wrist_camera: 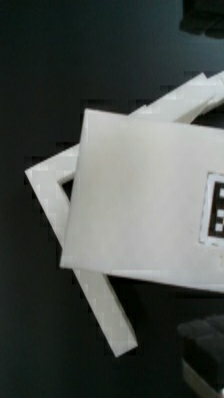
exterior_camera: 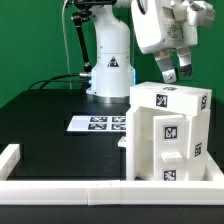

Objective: Assemble cabinet

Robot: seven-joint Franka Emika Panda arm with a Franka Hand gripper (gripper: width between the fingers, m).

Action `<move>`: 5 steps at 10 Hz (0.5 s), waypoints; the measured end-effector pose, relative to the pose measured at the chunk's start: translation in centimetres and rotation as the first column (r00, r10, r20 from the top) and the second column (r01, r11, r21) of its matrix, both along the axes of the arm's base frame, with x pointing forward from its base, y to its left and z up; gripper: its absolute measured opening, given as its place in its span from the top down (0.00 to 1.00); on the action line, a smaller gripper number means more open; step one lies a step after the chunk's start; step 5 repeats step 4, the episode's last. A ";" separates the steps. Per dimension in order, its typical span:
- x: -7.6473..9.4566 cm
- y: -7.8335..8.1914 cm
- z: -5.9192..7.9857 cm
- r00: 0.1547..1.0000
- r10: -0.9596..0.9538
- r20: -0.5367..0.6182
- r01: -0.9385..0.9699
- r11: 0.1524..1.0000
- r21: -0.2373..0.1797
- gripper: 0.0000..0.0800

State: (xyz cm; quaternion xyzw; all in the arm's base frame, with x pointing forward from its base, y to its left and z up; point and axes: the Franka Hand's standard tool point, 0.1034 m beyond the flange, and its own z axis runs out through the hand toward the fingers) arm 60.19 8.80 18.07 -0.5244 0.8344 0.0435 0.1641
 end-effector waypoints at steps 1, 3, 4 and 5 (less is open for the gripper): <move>0.0 0.0 -0.1 1.000 0.002 -0.001 -0.002 1.000 -0.001 0.00; 0.0 0.0 -0.1 1.000 0.007 0.000 -0.007 1.000 -0.002 0.00; 0.0 0.0 -0.1 1.000 0.010 0.000 -0.010 1.000 -0.003 0.00; 0.0 0.0 -0.1 1.000 0.010 0.000 -0.010 1.000 -0.003 0.00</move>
Offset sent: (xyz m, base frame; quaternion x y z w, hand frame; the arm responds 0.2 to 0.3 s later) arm 0.0000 0.0000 0.0000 0.0000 0.0000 0.0000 1.0000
